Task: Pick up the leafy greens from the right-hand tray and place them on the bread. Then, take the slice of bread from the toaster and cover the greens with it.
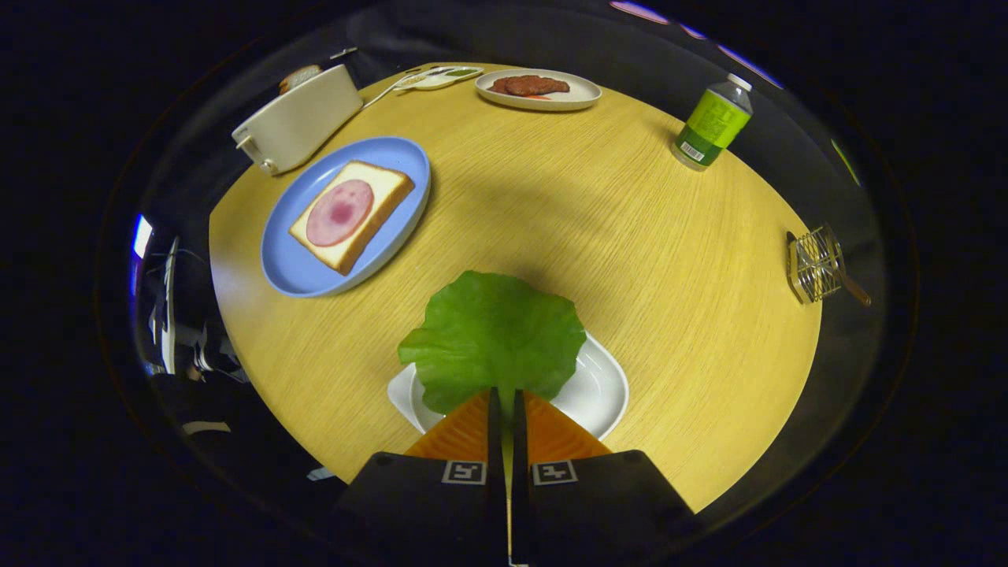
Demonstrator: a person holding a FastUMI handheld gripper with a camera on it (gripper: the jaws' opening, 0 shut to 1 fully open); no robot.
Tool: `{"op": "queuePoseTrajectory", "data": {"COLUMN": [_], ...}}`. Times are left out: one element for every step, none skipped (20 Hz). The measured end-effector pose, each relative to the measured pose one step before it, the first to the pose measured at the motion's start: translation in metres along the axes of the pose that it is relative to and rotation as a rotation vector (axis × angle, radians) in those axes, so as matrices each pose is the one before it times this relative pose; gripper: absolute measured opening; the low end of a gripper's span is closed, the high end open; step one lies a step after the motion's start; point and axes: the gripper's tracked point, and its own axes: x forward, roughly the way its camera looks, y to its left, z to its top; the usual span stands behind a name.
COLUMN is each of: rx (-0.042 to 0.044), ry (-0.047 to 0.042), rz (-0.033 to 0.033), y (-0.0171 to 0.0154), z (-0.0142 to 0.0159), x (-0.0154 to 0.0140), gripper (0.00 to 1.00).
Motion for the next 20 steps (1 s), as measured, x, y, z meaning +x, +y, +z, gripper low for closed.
{"op": "queuePoseTrajectory", "data": {"rx": [0.01687,0.01371,0.01084,0.00935,0.00824,0.00644,-0.00026,-0.00794,-0.01273,-0.01604,-0.01628,-0.01377,-0.01360,-0.01443,-0.01352,-0.01199,-0.01059,-0.01176,-0.01426,-0.01612], "ry": [-0.02091,-0.02053,-0.01749,-0.01560,-0.01326,-0.01237,-0.00959,-0.00985,-0.00623,-0.00373,-0.00417,-0.00622,-0.00352,-0.00084,0.00049,-0.00048,-0.00303,-0.00092,-0.00025,0.00368], "rz": [0.00115,0.00098,0.00002,0.00491,0.01162,0.00803,0.01011,0.01031,0.00979,0.00958,0.00994,0.01117,0.01128,0.00781,0.00679,0.01251,0.01015,0.01070,0.00588,0.00218], "y": [0.00035,0.00149,0.00230,0.00355,0.00672,0.00658,0.00782,0.00889,0.00942,0.00975,0.01020,0.01074,0.01018,0.00944,0.00953,0.00963,0.00959,0.00826,0.00652,0.00485], "z": [0.00523,0.00607,0.00610,0.00708,0.00702,0.00709,0.00765,0.00717,0.00778,0.00737,0.00726,0.00809,0.00826,0.00712,0.00723,0.00797,0.00687,0.00741,0.00622,0.00576], "x": [-0.00960,-0.00881,-0.00851,-0.00777,-0.00750,-0.00626,-0.00478,-0.00342,-0.00137,-0.00038,0.00024,0.00208,0.00265,0.00425,0.00492,0.00527,0.00590,0.00568,0.00563,0.00579], "gripper": [0.07,0.07,0.06,0.07,0.07,0.07,0.07,0.07,0.07,0.07,0.07,0.07,0.07,0.07,0.07,0.07,0.07,0.07,0.07,0.07]}}
